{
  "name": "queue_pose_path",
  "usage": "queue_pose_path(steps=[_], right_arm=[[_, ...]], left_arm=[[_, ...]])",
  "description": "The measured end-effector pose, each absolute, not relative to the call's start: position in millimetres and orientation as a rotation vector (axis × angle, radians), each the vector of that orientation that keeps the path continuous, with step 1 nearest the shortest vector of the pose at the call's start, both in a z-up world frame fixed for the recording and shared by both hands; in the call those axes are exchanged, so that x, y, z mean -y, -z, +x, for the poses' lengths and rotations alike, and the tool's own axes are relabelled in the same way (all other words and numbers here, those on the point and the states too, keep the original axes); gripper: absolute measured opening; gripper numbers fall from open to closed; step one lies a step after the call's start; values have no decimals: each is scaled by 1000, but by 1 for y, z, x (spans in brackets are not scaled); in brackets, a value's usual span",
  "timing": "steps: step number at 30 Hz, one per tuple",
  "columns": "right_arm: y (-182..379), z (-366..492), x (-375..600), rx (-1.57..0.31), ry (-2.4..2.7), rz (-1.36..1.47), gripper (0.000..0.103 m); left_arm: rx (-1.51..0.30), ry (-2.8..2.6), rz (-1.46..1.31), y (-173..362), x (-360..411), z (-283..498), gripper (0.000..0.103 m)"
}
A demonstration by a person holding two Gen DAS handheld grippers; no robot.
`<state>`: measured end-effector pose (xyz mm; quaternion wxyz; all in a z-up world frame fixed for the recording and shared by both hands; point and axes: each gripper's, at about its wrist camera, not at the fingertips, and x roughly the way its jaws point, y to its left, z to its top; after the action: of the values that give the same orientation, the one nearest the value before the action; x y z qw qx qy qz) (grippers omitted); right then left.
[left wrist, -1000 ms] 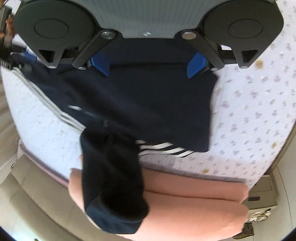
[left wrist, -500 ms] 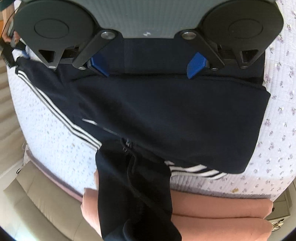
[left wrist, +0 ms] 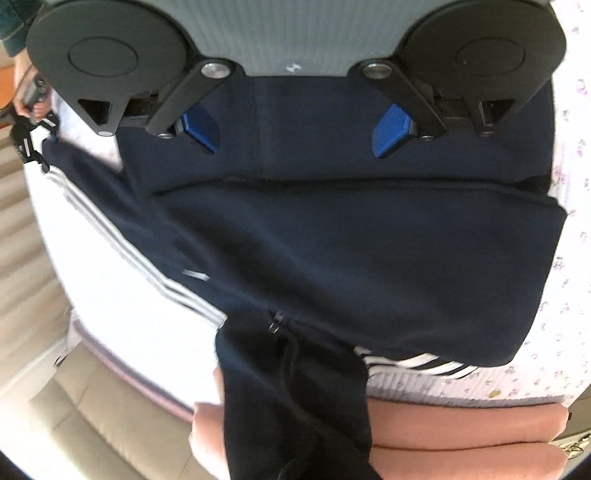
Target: Fold large clothes
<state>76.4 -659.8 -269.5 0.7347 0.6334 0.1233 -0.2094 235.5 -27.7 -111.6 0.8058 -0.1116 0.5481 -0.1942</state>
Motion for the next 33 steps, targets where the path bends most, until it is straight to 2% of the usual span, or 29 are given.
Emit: queue_pose_path(steps=[6,7,8,9,15,22,28,31,33], right_arm=[[255,105,678,-343,517,1357,61],[254,110,681,-365,517,1356,57],[250,113,680,-384,537,1327,29],[246,117,676,-397,568,1291,10],[191,125,670,-246,526,1211,10],[76,164,614,-70,258,1092,10],[-7,201,486,82,-180,963,10],[-14,222,402,51,-346,819,10],[1,237,336,-50,-424,702,9]], left_arm=[[-1145,401,-245,109,19,237,91],[-1144,397,-247,110,17,237,91],[-1143,396,-253,110,16,237,91],[-1141,394,-264,111,13,237,90],[-1122,386,-260,107,3,240,90],[-1054,371,-311,94,-15,242,90],[-971,325,-289,81,-38,241,89],[-936,307,-309,76,-54,241,89],[-920,288,-325,76,-66,241,90]])
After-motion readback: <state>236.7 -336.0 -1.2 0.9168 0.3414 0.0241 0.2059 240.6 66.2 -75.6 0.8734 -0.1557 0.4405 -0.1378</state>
